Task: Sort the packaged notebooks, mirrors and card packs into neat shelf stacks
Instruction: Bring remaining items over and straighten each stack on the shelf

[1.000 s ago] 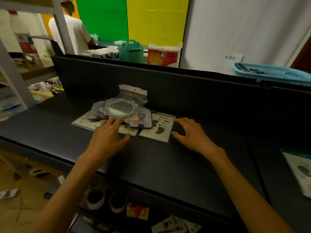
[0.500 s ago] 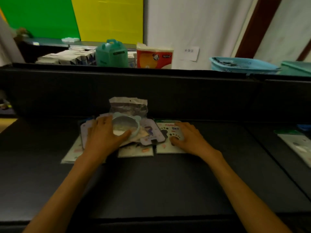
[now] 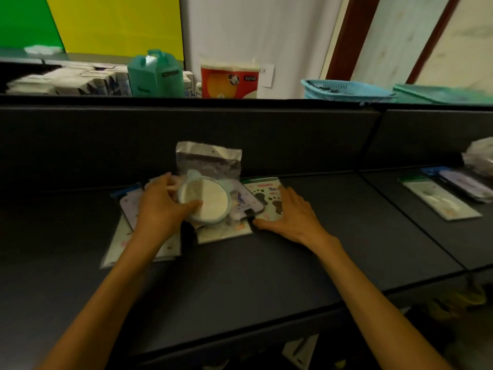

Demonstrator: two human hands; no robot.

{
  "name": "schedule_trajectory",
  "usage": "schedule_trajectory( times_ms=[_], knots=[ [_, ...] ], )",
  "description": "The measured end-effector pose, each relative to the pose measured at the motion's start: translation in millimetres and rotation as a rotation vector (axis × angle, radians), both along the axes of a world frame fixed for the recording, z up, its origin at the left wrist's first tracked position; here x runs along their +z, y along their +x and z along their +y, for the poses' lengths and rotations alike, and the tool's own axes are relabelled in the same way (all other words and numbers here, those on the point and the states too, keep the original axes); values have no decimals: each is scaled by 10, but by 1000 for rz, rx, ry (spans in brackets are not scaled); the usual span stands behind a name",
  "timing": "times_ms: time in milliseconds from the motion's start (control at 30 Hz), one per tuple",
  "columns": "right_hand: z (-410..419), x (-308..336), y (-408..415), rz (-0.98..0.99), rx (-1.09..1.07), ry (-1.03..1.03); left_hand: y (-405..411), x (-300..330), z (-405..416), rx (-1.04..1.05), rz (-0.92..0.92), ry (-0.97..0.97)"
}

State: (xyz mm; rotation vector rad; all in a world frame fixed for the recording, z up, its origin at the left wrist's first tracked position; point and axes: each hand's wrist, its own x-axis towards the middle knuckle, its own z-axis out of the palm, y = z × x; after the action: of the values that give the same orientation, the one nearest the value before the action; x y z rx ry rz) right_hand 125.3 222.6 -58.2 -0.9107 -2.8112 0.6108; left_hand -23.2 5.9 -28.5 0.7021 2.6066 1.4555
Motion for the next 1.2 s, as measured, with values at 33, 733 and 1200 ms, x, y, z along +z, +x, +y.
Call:
schedule_trajectory(
  times_ms=[33, 733, 1200],
  knots=[
    [34, 7, 30, -7, -18, 3, 4, 4, 1, -6, -11, -2],
    [391, 164, 629, 374, -219, -514, 351, -45, 226, -179, -327, 281],
    [457, 160, 1745, 806, -362, -648, 964, -14, 683, -455, -454, 402]
  ],
)
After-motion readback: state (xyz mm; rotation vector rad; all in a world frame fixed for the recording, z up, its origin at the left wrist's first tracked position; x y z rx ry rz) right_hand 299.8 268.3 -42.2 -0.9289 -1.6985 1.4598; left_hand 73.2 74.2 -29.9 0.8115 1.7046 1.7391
